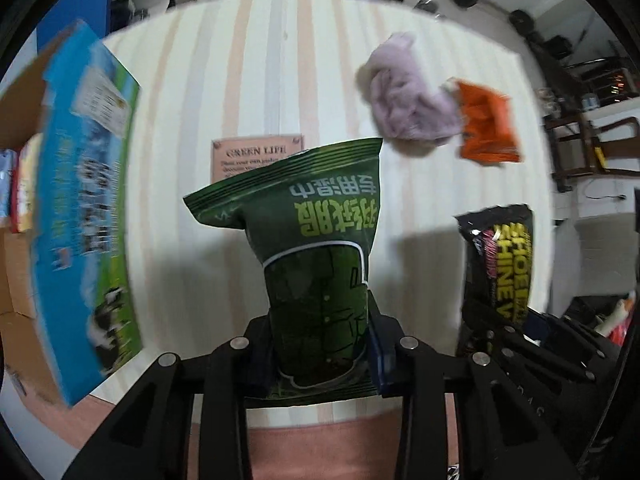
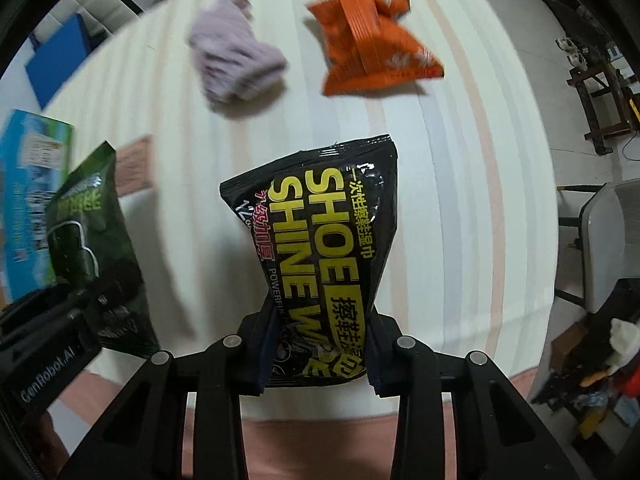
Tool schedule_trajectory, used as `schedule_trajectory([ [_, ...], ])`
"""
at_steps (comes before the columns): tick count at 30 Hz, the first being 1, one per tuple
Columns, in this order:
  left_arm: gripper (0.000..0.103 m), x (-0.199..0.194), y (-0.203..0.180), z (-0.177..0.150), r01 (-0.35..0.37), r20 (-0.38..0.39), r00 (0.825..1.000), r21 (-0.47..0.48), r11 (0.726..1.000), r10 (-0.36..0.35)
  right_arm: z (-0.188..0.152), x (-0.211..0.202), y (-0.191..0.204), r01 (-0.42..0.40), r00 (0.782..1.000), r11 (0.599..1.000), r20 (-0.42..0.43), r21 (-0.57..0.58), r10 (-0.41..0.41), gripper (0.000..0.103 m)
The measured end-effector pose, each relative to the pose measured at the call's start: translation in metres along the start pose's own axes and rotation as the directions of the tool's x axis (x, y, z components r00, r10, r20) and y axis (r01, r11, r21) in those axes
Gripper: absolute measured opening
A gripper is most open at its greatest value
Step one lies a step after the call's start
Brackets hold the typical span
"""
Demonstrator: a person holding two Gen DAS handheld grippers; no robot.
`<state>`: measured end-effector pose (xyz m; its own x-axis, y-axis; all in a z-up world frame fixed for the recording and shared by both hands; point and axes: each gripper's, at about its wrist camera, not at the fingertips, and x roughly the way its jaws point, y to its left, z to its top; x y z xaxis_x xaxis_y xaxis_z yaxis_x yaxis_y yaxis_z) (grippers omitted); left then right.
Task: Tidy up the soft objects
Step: 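Grasp the green snack bag with left tool while right grasps shoe-shine wipes pack, then carry both packs into the box and open both tools to release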
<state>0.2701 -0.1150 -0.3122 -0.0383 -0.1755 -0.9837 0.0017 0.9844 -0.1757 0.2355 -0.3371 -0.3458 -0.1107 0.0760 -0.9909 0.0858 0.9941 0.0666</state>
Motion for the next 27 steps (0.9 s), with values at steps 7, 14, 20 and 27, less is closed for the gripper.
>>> schedule_trajectory([
  [7,0.031,-0.088,0.041,-0.033,0.053,0.132,0.989,0.050,0.997,-0.059,-0.035,-0.081,0.040,-0.160,0.980,0.987,0.115,-0.003,0.160,0.038],
  [14,0.031,-0.136,0.133,-0.038,0.005,0.210,0.978,-0.004,1.000,-0.004,-0.043,-0.144,0.153,-0.280,0.942,0.953,0.157,-0.113,0.295,0.038],
  [20,0.031,-0.155,0.227,-0.038,-0.044,0.206,0.977,-0.094,0.995,0.062,-0.046,-0.148,0.272,-0.342,0.924,0.920,0.109,-0.189,0.366,0.038],
  [27,0.031,-0.128,0.332,-0.027,-0.015,0.081,0.996,-0.272,0.962,0.039,-0.039,-0.091,0.370,-0.394,0.918,0.908,-0.010,-0.141,0.397,0.038],
])
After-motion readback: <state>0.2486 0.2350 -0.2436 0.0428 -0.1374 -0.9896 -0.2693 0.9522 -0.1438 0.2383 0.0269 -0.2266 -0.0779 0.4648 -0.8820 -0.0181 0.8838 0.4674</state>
